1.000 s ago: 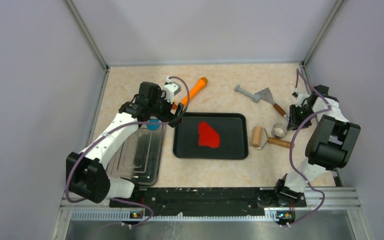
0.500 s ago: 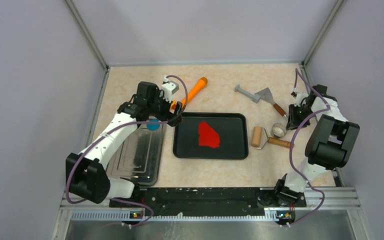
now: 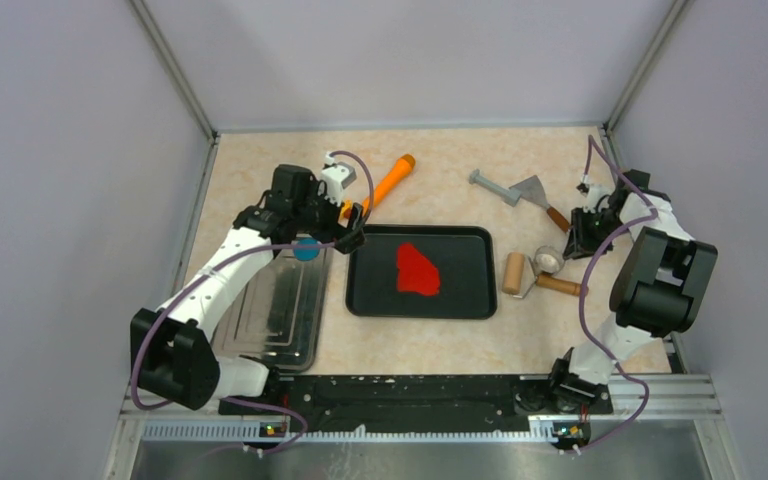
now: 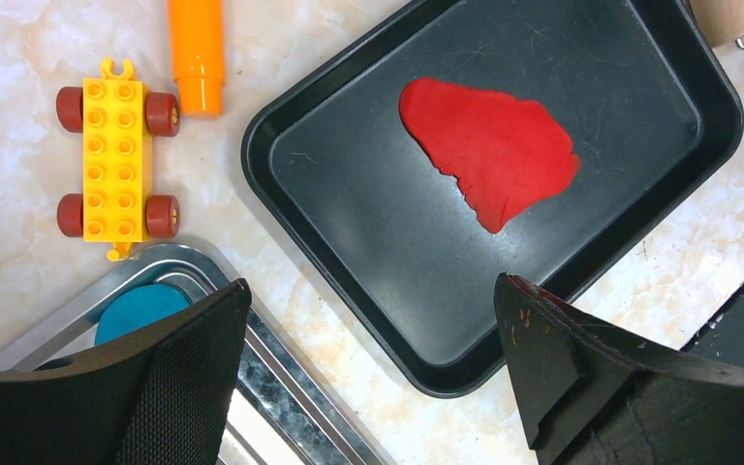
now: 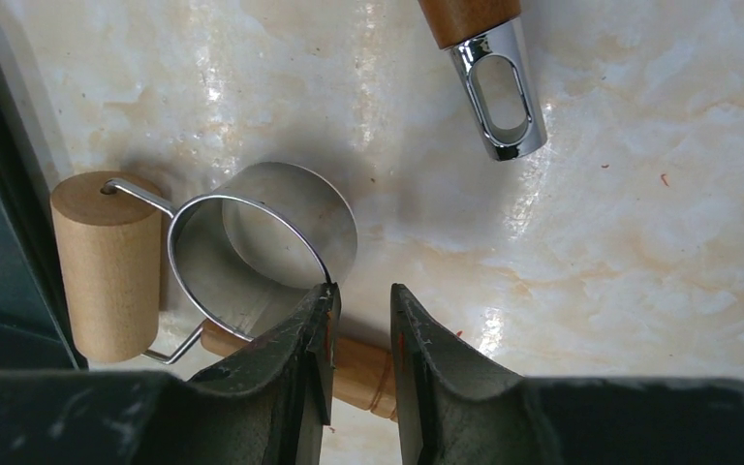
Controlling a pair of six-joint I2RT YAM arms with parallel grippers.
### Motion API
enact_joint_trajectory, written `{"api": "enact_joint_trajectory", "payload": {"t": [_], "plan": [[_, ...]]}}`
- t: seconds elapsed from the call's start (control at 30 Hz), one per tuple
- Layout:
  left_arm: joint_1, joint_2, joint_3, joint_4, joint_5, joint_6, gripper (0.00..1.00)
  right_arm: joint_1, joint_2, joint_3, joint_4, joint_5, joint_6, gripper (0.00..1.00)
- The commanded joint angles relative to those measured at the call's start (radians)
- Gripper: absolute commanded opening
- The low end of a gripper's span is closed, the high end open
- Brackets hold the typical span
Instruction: Roll out the dumpling wrappers from the dough
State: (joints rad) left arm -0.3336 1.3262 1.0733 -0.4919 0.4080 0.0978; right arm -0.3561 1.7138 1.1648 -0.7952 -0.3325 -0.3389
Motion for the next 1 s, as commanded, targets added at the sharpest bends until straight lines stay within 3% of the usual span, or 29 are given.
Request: {"api": "enact_joint_trajectory", "payload": {"t": [0.0, 0.3, 0.67, 0.87, 0.97], "plan": [[0.01, -0.038, -0.011, 0.04, 0.031, -0.018, 0.97, 0.014, 0.002, 0.041, -0.01, -0.069, 0.001, 0.28], [0.013, -0.032, -0.013, 0.056, 0.046, -0.032, 0.97, 0.073, 0.004, -0.01, 0.018, -0.067, -0.013, 0.36], [0.016, -0.04, -0.027, 0.063, 0.046, -0.034, 0.97, 0.1, 0.004, -0.018, 0.051, 0.062, 0.006, 0.14], [0.018, -0.035, -0.027, 0.069, 0.052, -0.041, 0.97, 0.118, -0.001, -0.043, 0.061, 0.078, 0.0, 0.19], [0.018, -0.031, -0.026, 0.07, 0.059, -0.043, 0.96, 0.138, -0.01, -0.059, 0.072, 0.087, 0.006, 0.13]]}}
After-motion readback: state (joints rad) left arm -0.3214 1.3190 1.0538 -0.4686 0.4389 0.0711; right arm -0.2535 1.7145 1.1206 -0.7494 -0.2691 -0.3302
